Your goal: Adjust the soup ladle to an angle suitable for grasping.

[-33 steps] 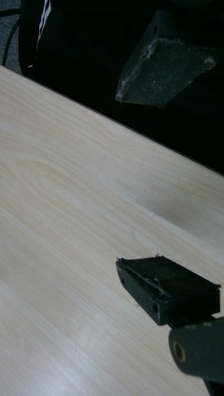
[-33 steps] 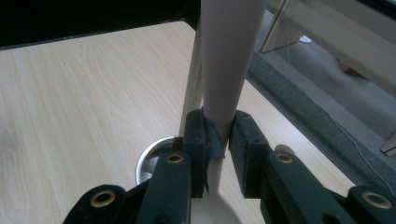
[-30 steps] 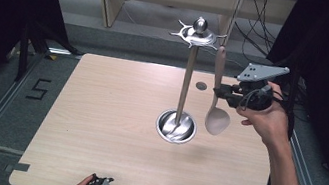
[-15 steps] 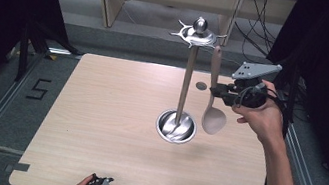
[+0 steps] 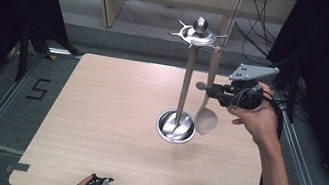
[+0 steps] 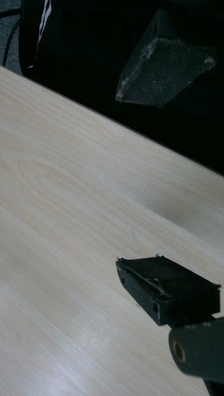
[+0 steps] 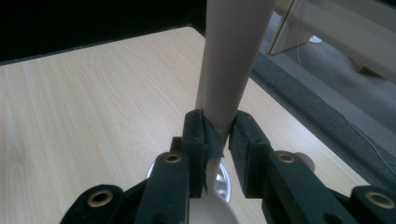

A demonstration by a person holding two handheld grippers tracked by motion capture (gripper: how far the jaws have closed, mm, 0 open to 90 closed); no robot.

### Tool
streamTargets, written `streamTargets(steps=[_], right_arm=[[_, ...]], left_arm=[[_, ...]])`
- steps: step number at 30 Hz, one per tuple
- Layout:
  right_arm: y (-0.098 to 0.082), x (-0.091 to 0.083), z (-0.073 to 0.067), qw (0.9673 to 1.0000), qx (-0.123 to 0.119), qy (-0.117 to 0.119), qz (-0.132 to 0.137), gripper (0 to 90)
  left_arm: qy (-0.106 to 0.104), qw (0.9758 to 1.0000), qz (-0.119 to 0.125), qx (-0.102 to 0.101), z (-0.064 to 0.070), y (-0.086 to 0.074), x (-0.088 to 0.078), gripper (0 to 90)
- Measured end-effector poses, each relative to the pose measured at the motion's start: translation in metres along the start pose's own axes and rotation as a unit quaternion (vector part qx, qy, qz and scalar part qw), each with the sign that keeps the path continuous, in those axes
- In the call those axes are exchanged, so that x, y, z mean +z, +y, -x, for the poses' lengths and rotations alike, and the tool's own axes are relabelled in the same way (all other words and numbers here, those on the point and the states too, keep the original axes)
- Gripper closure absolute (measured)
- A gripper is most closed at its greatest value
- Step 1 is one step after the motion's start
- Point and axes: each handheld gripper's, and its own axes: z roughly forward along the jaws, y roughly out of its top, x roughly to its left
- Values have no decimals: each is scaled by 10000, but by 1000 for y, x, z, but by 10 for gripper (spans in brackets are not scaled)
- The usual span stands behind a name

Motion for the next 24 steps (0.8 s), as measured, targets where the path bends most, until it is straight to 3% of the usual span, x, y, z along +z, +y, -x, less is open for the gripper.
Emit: streamTargets(steps=[2, 5, 9, 12, 13, 14, 20, 24], right_arm=[[-1, -1, -1, 10000, 17, 54, 24, 761], [-1, -4, -4, 9999, -9, -55, 150, 740], [-2, -8, -10, 9998, 14, 32, 221, 716], [-5, -9, -12, 9997, 33, -126, 223, 664], [-7, -10, -14, 9997, 129, -50, 176, 661], [-9, -9, -14, 9997, 58, 7, 224, 645], [-27, -13, -21, 9991, 268, -230, 244, 524], [-40, -14, -28, 9983, 207, -378, 399, 485]], left_arm=[[1, 10000, 0, -1, 0, 0, 0, 152], [-1, 10000, 0, 3, 0, 0, 0, 152], [0, 10000, 43, -3, -1, 0, 0, 152], [-47, 10000, 41, -27, -2, -1, 0, 153], [-45, 10000, 44, -31, -1, -1, 0, 153], [-44, 10000, 40, -19, -1, 0, 0, 152], [-71, 10000, 27, -45, -1, -1, 1, 152], [23, 10000, -21, -41, -2, -1, 0, 153]])
